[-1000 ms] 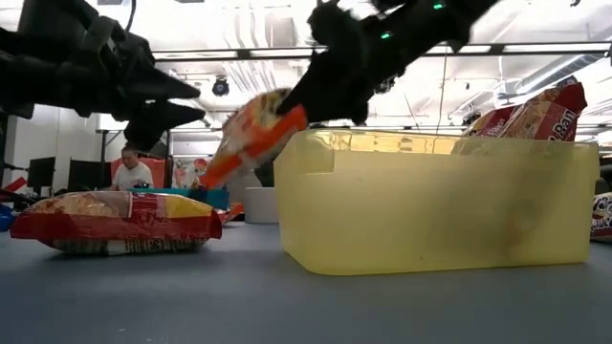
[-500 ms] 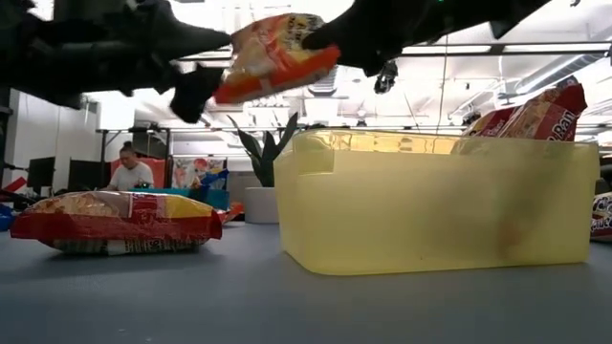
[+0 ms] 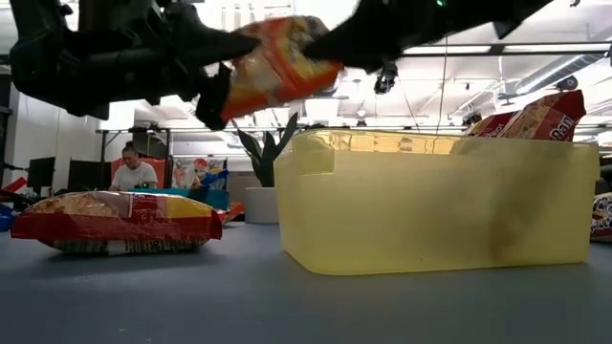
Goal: Sort Maruchan noodles
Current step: Put the orange bag into the black bin
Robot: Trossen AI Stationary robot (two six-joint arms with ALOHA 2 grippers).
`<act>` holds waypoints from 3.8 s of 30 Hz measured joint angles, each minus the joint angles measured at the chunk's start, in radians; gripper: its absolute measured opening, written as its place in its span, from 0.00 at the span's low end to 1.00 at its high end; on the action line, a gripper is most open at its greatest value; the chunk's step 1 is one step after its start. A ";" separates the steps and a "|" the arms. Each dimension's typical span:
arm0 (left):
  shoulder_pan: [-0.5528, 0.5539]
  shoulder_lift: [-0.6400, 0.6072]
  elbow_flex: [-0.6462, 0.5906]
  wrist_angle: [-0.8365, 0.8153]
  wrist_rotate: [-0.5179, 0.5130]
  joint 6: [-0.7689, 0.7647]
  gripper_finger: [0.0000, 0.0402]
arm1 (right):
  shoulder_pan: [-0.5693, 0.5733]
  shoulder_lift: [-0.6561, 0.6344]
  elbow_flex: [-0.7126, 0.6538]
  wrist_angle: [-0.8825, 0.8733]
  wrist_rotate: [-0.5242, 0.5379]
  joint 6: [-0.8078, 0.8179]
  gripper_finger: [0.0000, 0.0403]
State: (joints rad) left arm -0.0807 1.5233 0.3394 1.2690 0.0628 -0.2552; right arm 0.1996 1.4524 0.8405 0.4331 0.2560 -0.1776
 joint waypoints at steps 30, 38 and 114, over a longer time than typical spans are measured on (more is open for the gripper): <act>0.000 0.002 0.006 -0.039 -0.055 -0.015 0.14 | -0.002 -0.109 0.001 -0.151 0.007 0.202 0.35; -0.001 0.002 0.007 -0.073 -0.105 0.009 0.14 | -0.008 -0.199 0.001 -0.215 0.005 0.318 0.40; -0.008 -0.598 0.206 -0.981 -0.290 0.324 0.61 | -0.527 -0.136 -0.075 0.014 -0.178 -0.015 0.26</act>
State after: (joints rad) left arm -0.0883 0.9255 0.5457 0.2879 -0.2267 0.0689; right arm -0.3271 1.3161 0.7653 0.4471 0.0783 -0.1930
